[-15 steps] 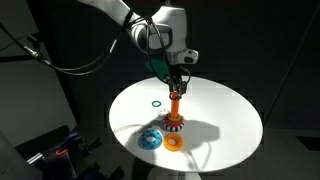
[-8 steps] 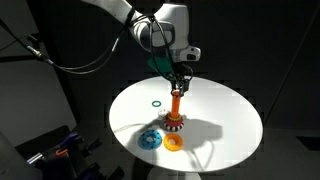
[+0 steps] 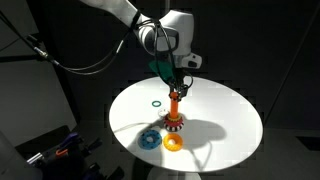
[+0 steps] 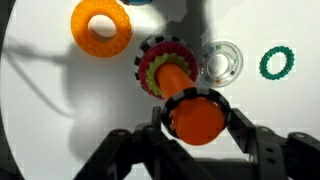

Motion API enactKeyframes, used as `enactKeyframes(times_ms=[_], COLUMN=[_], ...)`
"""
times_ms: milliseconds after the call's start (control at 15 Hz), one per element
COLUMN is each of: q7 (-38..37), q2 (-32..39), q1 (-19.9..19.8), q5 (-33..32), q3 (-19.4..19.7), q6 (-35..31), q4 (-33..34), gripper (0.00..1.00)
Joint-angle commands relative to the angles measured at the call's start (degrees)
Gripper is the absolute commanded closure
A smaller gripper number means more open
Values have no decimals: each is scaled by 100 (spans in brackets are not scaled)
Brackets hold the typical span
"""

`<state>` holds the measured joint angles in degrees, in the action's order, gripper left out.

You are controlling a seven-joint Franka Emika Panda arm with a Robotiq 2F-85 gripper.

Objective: Place the small, black and white ring around the block

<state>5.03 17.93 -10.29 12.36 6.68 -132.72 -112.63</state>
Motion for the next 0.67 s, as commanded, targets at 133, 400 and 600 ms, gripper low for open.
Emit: enactKeyframes(times_ms=[133, 400, 600], q7=[142, 8, 9], q2=[129, 107, 107], q1=[-114, -56, -56], q5=[108, 6, 6], q3=[-100, -77, -77], q6=[270, 121, 121], q4=[217, 77, 77], gripper=[28, 17, 5])
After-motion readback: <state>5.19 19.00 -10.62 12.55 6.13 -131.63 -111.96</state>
